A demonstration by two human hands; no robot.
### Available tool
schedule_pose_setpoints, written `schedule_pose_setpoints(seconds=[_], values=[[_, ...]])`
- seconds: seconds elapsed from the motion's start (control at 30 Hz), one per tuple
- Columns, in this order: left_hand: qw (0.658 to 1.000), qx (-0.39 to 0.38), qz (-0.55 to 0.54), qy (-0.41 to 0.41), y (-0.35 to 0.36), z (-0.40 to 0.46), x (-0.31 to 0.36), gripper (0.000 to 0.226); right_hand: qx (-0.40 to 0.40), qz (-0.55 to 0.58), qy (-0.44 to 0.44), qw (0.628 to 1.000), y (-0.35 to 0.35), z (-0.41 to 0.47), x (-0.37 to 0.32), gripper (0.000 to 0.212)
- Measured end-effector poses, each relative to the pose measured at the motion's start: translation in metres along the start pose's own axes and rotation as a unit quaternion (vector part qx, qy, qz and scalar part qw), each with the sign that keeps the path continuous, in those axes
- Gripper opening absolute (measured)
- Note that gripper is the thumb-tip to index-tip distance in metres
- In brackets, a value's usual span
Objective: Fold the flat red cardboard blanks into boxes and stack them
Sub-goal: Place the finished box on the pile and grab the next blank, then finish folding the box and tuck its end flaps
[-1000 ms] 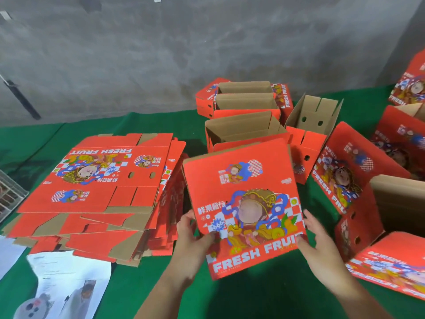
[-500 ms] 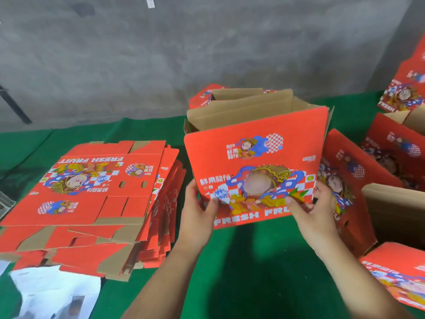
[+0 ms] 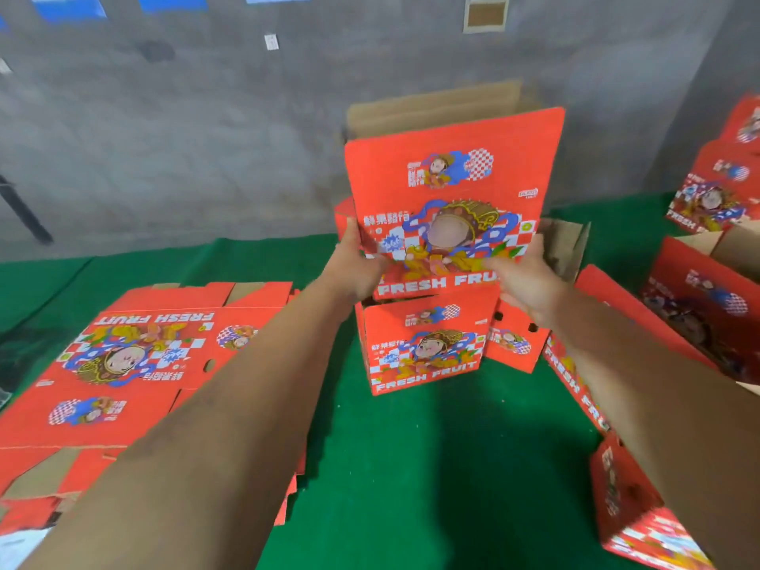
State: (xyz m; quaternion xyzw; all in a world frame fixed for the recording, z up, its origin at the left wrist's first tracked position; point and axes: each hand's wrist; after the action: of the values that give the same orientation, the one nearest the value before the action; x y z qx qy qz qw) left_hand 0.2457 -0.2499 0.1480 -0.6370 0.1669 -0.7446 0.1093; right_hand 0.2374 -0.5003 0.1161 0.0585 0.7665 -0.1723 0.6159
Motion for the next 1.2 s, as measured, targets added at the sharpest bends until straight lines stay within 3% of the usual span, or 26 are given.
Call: schedule_pose_setpoints(seconds=[0.07,0.23,0.33,0.4,0.53,0.63,0.73,0.93,1.07,1.2], values=[[1.000,0.004,-0.001,0.005,0.003,0.003,-0.003,0.046,-0.025,-0.015,0.040,0.999,0.002,0.007,0.008,0.092],[1.000,0.001,-0.012,-0.015,0.020,-0.019,-0.024,0.046,0.045,0.010,-0.066,0.997,0.023,0.005,0.033,0.059],[0.998,-0.022,-0.042,-0.028,0.027,-0.041,-0.040,0.043,0.120,-0.005,-0.093,0.988,0.040,-0.010,0.049,0.071],[0.999,-0.011,-0.030,-0.032,0.026,-0.053,-0.055,0.041,0.120,0.001,-0.067,0.990,0.055,-0.027,0.063,0.081],[0.983,0.050,0.163,-0.070,0.007,-0.071,-0.110,0.048,0.014,-0.006,-0.040,0.999,0.091,-0.065,0.087,0.077],[0.915,0.076,0.357,-0.172,-0.025,-0.099,-0.154,0.067,-0.087,-0.027,-0.026,0.996,0.112,-0.087,0.100,0.066],[0.859,0.036,0.438,-0.264,-0.054,-0.138,-0.197,0.079,-0.186,-0.084,0.013,0.979,0.128,-0.108,0.111,0.054],[0.835,0.093,0.524,-0.140,-0.062,-0.169,-0.203,0.033,-0.310,-0.130,0.090,0.937,0.156,-0.134,0.126,0.052],[0.854,0.088,0.503,-0.097,-0.042,-0.181,-0.190,0.034,-0.319,-0.095,0.160,0.929,0.174,-0.141,0.123,0.049],[0.875,0.075,0.475,-0.050,-0.006,-0.200,-0.166,0.041,-0.303,0.038,0.232,0.923,0.190,-0.136,0.117,0.024]])
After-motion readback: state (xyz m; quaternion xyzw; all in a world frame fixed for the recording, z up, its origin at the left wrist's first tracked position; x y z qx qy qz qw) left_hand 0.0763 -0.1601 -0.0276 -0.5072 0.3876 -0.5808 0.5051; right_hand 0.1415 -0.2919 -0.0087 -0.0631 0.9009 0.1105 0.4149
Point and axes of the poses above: each hand's wrist, its own z-axis towards the middle knuckle, its own y-axis out of the palm, x = y × z, and after that the axes turned 4 degrees about y, right-handed
